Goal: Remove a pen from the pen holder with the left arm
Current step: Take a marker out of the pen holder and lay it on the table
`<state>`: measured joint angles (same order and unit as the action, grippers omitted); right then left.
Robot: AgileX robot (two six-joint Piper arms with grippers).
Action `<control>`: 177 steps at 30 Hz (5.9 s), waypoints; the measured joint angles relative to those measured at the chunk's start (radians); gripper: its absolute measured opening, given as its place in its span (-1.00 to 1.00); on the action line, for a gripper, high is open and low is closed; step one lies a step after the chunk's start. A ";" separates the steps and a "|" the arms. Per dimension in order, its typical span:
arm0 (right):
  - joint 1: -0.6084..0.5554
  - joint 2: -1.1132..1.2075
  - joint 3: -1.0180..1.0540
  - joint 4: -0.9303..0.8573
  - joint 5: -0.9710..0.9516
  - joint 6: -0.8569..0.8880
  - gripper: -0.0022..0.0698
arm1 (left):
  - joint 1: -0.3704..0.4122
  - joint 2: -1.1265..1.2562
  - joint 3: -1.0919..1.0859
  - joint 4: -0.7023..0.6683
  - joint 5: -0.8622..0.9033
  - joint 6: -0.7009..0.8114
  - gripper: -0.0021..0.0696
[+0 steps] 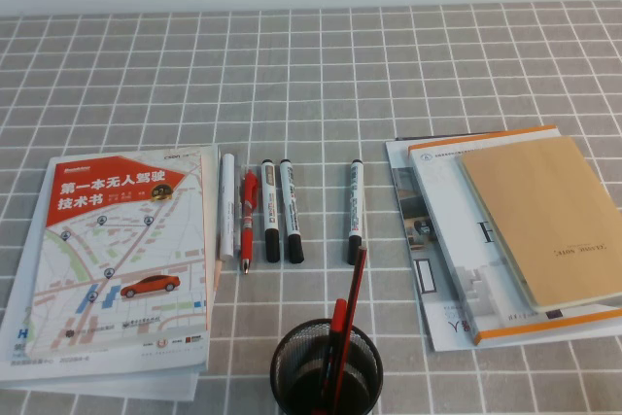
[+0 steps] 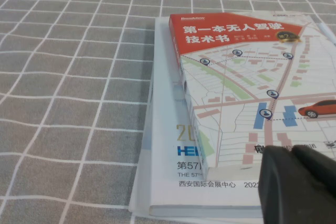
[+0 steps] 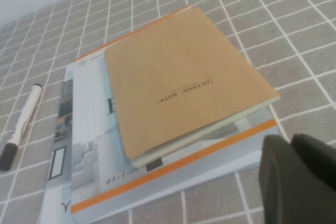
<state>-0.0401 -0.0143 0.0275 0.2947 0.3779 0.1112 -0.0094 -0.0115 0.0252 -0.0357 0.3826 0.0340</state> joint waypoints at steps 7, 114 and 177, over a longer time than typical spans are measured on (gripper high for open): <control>0.000 0.000 0.000 0.000 0.000 0.000 -0.97 | 0.000 0.000 0.000 0.000 0.000 0.000 -0.94; 0.000 0.000 0.000 0.000 0.000 0.000 -0.97 | -0.161 0.913 -0.574 -1.194 0.582 1.200 -0.94; 0.000 0.000 0.000 0.000 0.000 0.000 -0.97 | -0.509 1.483 -0.832 -1.070 0.299 1.349 -0.02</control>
<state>-0.0401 -0.0143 0.0275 0.2947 0.3779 0.1112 -0.5188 1.4713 -0.8066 -1.1060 0.6813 1.3826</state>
